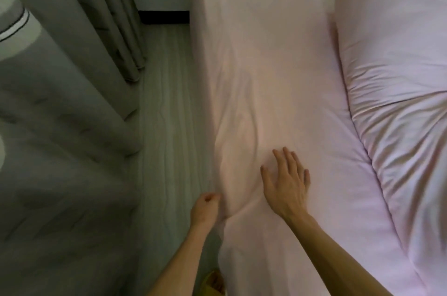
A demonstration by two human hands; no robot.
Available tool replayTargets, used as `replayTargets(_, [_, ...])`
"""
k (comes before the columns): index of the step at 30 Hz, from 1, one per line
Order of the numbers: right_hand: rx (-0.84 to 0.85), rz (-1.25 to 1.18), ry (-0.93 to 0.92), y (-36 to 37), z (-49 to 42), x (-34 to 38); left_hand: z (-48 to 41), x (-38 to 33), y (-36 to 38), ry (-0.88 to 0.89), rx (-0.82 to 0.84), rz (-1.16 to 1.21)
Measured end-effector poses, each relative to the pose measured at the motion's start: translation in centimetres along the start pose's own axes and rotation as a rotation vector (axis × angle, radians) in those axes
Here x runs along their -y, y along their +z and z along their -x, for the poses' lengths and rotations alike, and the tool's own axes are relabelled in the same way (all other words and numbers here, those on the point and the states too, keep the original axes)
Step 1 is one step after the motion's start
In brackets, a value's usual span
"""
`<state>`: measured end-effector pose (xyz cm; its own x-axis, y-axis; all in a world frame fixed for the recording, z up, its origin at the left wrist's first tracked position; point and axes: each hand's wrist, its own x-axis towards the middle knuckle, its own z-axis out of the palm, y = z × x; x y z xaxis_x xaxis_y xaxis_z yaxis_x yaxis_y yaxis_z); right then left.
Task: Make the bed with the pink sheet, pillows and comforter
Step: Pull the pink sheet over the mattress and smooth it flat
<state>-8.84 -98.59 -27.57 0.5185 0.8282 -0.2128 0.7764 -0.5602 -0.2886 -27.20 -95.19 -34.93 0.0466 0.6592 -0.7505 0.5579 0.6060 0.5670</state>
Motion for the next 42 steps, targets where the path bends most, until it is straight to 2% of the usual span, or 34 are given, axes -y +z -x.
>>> replayTargets(5, [-0.001,-0.002,-0.028,0.3,-3.0,-1.8,-3.4,-4.5,0.6,0.115,-0.143,-0.011])
replayTargets(9, [0.031,0.037,-0.018,0.6,-3.5,-1.3,-4.5,-4.6,-1.2,0.153,-0.118,-0.267])
replayTargets(12, [0.082,0.051,-0.047,0.3,-4.3,-0.7,-5.5,-3.9,-2.6,0.169,-0.175,-0.306])
replayTargets(15, [0.144,0.132,-0.087,0.2,-5.5,-0.9,-5.8,-4.3,-2.2,0.103,-0.094,-0.388])
replayTargets(17, [0.156,0.161,-0.071,0.0,-6.6,-1.3,-6.1,-5.9,-2.1,0.042,-0.081,-0.364])
replayTargets(19, [0.149,0.161,-0.035,0.0,-7.7,-1.8,-7.4,-7.8,-2.0,0.02,-0.144,-0.247])
replayTargets(22, [0.142,0.17,0.0,0.1,-8.8,-2.2,-9.2,-11.4,-1.9,0.062,-0.146,-0.047])
replayTargets(25, [0.137,0.171,0.011,0.4,-9.7,-2.0,-10.5,-13.7,-1.9,0.083,-0.165,0.006])
replayTargets(31, [0.141,0.122,0.103,0.4,-13.4,-0.4,-12.9,-14.4,-5.3,0.212,-0.167,-0.212])
replayTargets(33, [0.104,0.054,0.186,0.2,-15.3,0.6,-14.2,-14.4,-6.9,0.233,-0.165,-0.288])
replayTargets(36, [0.06,-0.066,0.43,-0.1,-18.0,2.9,-15.7,-14.8,-7.7,0.18,0.017,-0.365])
replayTargets(37, [0.101,-0.017,0.354,0.1,-18.2,4.1,-16.3,-15.0,-7.9,0.126,0.086,-0.329])
replayTargets(38, [0.158,0.075,0.144,0.5,-18.1,5.5,-17.3,-15.4,-8.4,0.076,0.112,-0.272])
replayTargets(40, [0.311,0.194,-0.354,1.3,-17.0,6.9,-19.3,-16.6,-9.2,0.022,0.062,-0.154])
replayTargets(41, [0.348,0.196,-0.487,1.2,-16.8,6.9,-20.2,-17.6,-9.5,0.017,0.035,-0.119])
replayTargets(42, [0.331,0.159,-0.496,0.9,-16.8,6.3,-20.6,-18.9,-9.7,0.034,0.023,-0.115])
